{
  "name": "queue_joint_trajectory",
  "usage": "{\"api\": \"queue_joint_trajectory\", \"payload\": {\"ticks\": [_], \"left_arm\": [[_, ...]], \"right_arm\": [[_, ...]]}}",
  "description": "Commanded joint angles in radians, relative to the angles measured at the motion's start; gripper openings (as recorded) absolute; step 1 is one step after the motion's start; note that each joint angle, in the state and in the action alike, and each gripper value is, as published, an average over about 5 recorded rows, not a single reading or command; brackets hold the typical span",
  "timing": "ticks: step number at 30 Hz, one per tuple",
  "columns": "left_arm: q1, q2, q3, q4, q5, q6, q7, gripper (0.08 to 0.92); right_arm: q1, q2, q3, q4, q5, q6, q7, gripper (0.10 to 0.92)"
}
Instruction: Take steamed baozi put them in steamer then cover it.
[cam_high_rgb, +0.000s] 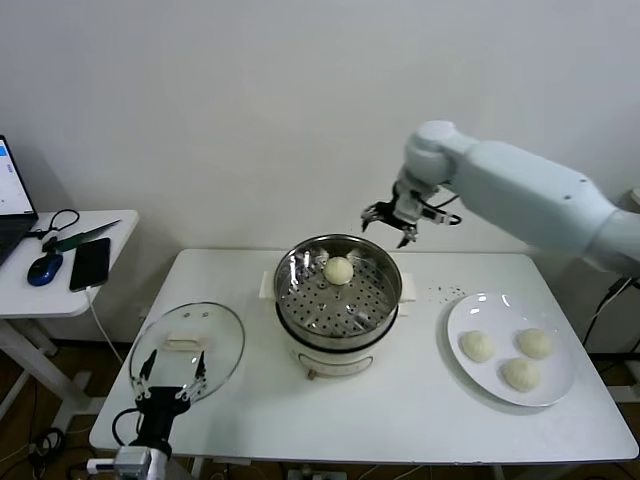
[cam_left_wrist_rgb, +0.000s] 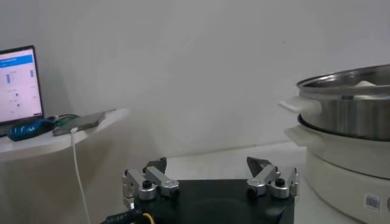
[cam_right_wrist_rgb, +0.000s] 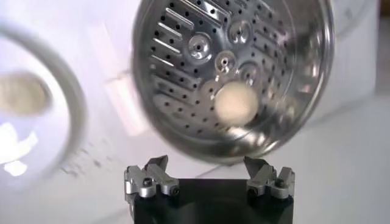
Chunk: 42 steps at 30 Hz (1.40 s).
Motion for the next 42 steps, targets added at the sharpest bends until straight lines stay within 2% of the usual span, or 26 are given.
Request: {"api": "queue_joint_trajectory", "payload": {"ticks": [1,5,13,24,42], "left_arm": [[0.001,0.001,0.005,-0.005,0.001,0.002,-0.001,0.823],[0.008,0.003,0.010,-0.010,0.001,0.002,-0.002,0.823],[0.021,0.002,0.010,-0.026,0.007,0.002,-0.001,0.823],[0.037,-0.001,0.007,-0.029,0.016,0.002,-0.002,0.823],[0.040,-0.005,0.007,-0.021,0.026,0.003,-0.002,0.823]], "right_arm": [[0.057,-0.282,-0.151,0.086,0.347,-0.370,0.060,0.823],[0.006,-0.353,-0.183,0.103,0.398,-0.468,0.076,0.823],[-0.219,-0.386,-0.100,0.038,0.297,-0.464,0.067,0.823],[-0.568,-0.270,0.219,-0.126,0.166,-0.434,0.047,0.823],[-0.599,-0.144,0.274,-0.245,0.113,-0.404,0.021,0.823]]}}
